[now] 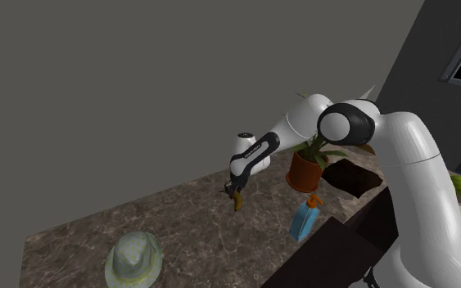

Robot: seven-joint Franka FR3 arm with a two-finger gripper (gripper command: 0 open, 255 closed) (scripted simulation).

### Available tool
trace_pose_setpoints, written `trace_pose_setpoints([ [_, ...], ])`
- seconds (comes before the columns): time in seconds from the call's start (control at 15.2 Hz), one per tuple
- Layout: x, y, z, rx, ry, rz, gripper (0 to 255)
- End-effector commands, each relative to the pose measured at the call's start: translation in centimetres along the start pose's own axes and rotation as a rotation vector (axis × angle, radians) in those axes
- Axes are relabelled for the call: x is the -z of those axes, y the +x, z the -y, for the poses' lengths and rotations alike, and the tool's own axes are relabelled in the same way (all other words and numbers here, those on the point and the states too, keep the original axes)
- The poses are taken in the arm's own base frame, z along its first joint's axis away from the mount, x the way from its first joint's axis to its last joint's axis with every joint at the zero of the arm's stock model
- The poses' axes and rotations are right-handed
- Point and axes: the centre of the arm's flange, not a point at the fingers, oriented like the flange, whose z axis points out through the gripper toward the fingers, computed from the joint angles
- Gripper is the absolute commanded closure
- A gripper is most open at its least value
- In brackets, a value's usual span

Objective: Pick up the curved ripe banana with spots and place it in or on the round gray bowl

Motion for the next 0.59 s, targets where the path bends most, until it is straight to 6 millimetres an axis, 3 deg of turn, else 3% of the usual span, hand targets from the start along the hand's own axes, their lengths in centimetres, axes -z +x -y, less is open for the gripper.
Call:
trace_pose_setpoints([
  [0.0,0.8,0.0,0.0,0.000,0.000,0.000,255],
  [0.53,5.1,0.0,0.1,0.000,0.000,0.000,255],
])
